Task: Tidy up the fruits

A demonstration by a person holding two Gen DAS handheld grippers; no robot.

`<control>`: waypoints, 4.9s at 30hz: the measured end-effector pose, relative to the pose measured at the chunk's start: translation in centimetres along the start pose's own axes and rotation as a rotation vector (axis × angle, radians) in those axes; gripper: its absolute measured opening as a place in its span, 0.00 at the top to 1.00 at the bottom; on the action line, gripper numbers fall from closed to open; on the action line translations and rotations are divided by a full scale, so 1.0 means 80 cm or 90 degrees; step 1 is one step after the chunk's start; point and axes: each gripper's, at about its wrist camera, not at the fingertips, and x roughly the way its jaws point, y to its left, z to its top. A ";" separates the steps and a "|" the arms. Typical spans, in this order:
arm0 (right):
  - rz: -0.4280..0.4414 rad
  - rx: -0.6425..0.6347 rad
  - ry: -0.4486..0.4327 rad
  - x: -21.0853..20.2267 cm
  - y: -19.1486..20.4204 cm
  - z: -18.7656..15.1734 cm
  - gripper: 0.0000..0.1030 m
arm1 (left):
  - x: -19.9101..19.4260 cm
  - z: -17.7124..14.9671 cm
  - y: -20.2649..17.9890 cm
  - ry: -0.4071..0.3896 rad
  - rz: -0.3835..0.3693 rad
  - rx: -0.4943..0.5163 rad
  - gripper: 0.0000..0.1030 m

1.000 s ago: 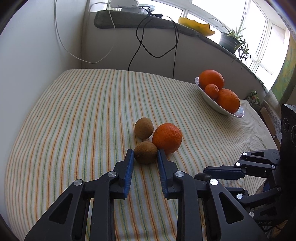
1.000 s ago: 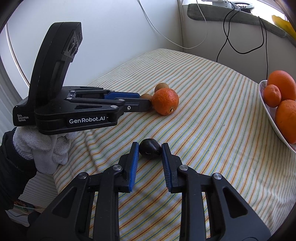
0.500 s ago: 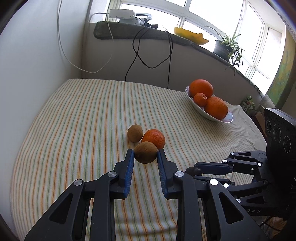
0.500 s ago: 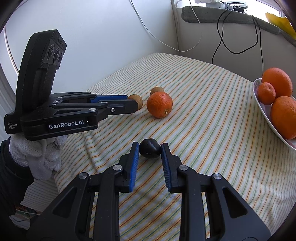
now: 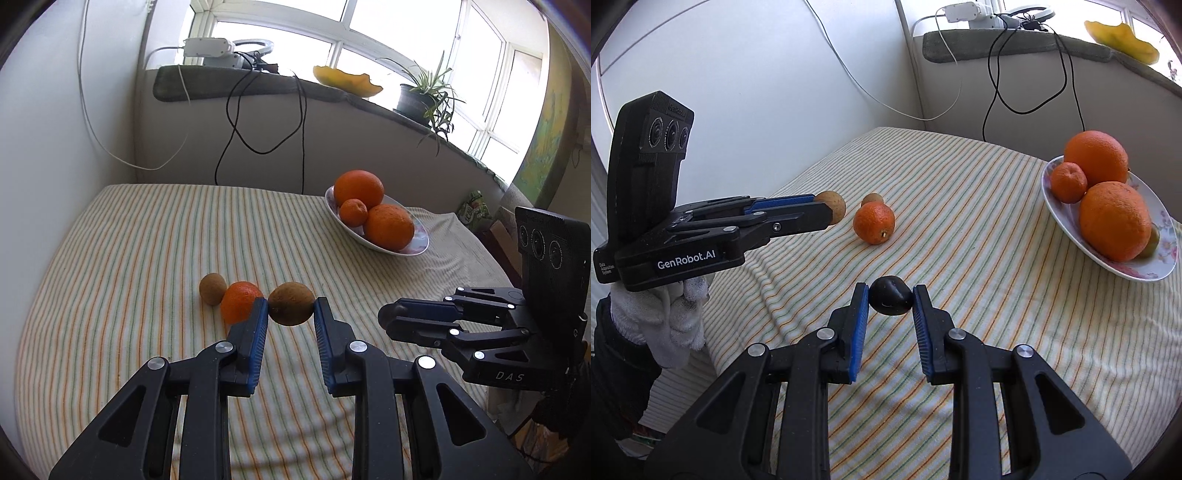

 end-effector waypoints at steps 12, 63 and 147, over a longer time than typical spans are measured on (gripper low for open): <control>-0.039 0.040 -0.038 -0.053 -0.053 0.004 0.76 | 0.011 0.016 -0.039 -0.005 -0.032 0.017 0.77; -0.124 0.149 -0.112 -0.066 -0.271 0.042 0.75 | 0.200 0.161 -0.172 0.001 -0.100 0.096 0.77; -0.188 0.002 -0.058 -0.075 -0.067 0.013 0.18 | -0.028 0.066 -0.063 -0.102 0.035 0.034 0.36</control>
